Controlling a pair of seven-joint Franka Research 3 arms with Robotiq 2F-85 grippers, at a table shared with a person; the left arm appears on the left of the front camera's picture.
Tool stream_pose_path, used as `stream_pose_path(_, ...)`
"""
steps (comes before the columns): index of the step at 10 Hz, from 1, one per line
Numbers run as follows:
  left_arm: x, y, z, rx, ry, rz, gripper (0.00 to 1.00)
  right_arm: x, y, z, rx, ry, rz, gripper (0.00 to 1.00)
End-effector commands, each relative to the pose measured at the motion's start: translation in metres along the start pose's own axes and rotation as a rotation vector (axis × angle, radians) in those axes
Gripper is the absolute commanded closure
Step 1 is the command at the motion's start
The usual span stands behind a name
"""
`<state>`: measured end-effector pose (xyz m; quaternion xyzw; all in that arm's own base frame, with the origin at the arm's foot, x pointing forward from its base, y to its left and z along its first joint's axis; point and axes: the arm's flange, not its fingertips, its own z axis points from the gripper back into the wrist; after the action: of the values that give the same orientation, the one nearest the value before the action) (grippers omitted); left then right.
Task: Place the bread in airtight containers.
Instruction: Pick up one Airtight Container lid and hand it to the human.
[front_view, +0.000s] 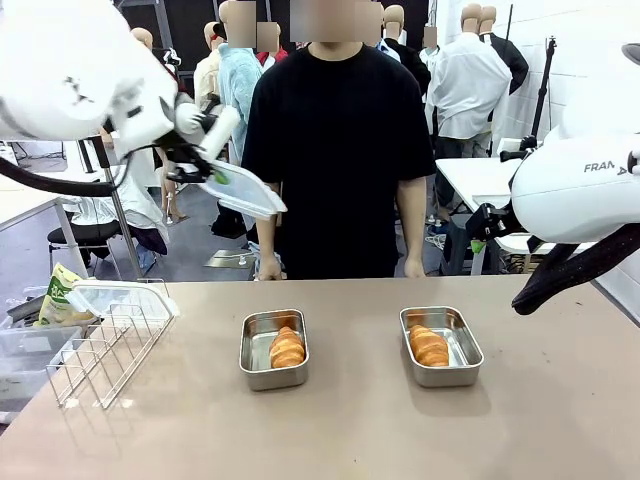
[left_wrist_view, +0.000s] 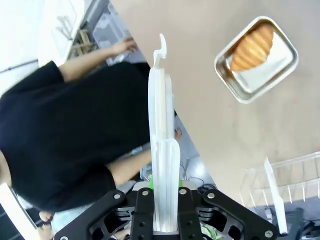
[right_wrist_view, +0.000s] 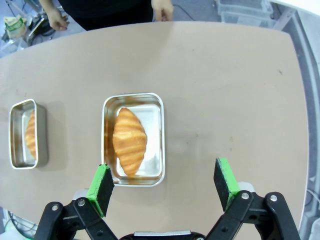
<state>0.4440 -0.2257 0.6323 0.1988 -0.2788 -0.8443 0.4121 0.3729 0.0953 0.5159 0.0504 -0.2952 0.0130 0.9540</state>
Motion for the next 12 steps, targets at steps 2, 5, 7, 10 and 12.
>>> stream_pose_path(2, 0.006, 0.031, -0.011, 0.032, -0.075, -0.056, 1.00, 0.000, 0.000, -0.001, 0.001, -0.003, -0.002, 0.00)
stream_pose_path(5, 0.013, 0.036, -0.024, 0.055, -0.113, -0.072, 1.00, 0.000, 0.000, -0.001, 0.001, -0.003, -0.002, 0.00)
stream_pose_path(7, 0.013, 0.036, -0.028, 0.059, -0.113, -0.060, 1.00, 0.000, 0.000, -0.001, 0.001, -0.003, -0.002, 0.00)
stream_pose_path(10, 0.020, 0.034, -0.028, 0.029, -0.096, -0.046, 1.00, 0.000, 0.000, -0.001, 0.001, -0.003, -0.002, 0.00)
stream_pose_path(12, 0.020, 0.034, -0.028, 0.029, -0.096, -0.046, 1.00, 0.000, 0.000, -0.001, 0.001, -0.003, -0.002, 0.00)
